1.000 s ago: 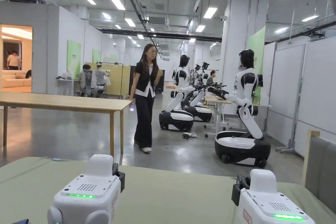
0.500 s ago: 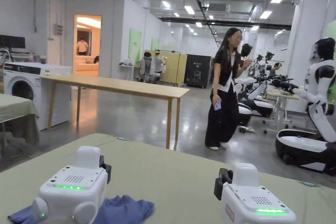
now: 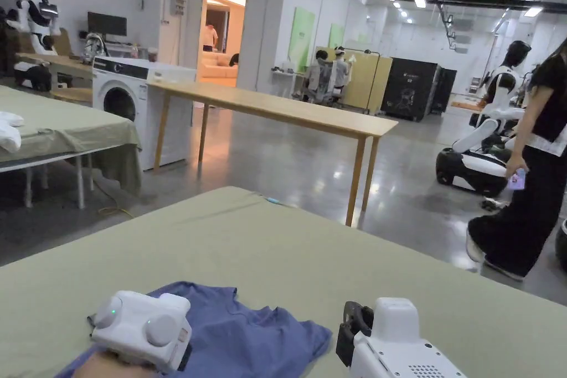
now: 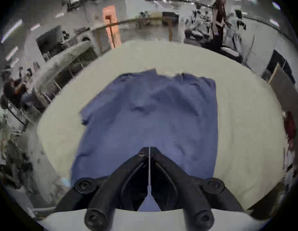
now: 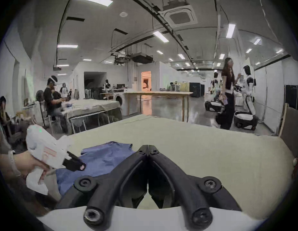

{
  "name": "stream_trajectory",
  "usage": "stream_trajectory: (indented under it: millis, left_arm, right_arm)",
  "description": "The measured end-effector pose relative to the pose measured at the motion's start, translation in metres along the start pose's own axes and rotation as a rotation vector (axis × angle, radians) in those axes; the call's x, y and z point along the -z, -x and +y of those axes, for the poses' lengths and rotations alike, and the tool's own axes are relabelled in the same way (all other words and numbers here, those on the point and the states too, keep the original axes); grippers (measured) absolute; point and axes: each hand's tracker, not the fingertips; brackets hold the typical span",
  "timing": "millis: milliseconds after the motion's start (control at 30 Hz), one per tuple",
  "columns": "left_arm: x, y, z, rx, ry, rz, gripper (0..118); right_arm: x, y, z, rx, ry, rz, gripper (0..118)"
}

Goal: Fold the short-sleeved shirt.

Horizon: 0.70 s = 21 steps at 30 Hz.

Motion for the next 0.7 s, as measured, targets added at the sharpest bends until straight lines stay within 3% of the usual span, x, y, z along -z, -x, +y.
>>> stream_trajectory:
  millis: [33, 67, 133, 167, 400, 467, 500, 533, 600, 633, 667, 700]
  left_arm:
    - [0.015, -0.002, 0.006, -0.041, 0.011, -0.051, 1]
    - [0.030, -0.006, 0.013, -0.043, 0.007, -0.041, 23]
    - [0.063, -0.019, 0.024, 0.002, 0.033, -0.005, 102]
    - [0.078, -0.027, 0.029, 0.027, 0.026, 0.003, 118]
    - [0.144, -0.079, 0.055, 0.014, 0.007, -0.050, 115]
    - [0.161, -0.084, 0.053, -0.035, 0.066, -0.057, 104]
    - [0.161, -0.088, 0.048, -0.015, 0.071, 0.006, 103]
    - [0.155, -0.089, 0.048, -0.008, 0.012, -0.005, 99]
    - [0.148, -0.087, 0.050, -0.008, 0.001, -0.025, 67]
    - [0.146, -0.084, 0.052, -0.006, -0.006, -0.027, 45]
    - [0.144, -0.082, 0.054, -0.010, -0.009, -0.024, 10]
    - [0.143, -0.077, 0.057, -0.025, -0.018, -0.009, 7]
  right_arm:
    - [0.007, -0.001, -0.003, -0.004, 0.011, 0.001, 3]
    - [0.014, -0.004, -0.007, -0.006, 0.024, 0.002, 3]
    - [0.025, -0.008, -0.015, -0.003, 0.044, -0.001, 3]
    - [0.029, -0.010, -0.019, -0.004, 0.055, -0.007, 3]
    - [0.056, -0.036, -0.048, -0.002, 0.154, -0.062, 3]
    - [0.060, -0.044, -0.055, -0.003, 0.171, -0.077, 3]
    - [0.060, -0.047, -0.057, -0.003, 0.179, -0.082, 3]
    - [0.060, -0.050, -0.058, -0.003, 0.185, -0.089, 3]
    - [0.056, -0.055, -0.060, 0.007, 0.186, -0.094, 3]
    - [0.055, -0.057, -0.060, 0.015, 0.188, -0.098, 3]
    - [0.055, -0.058, -0.060, 0.022, 0.191, -0.102, 3]
    - [0.052, -0.061, -0.060, 0.035, 0.193, -0.103, 3]
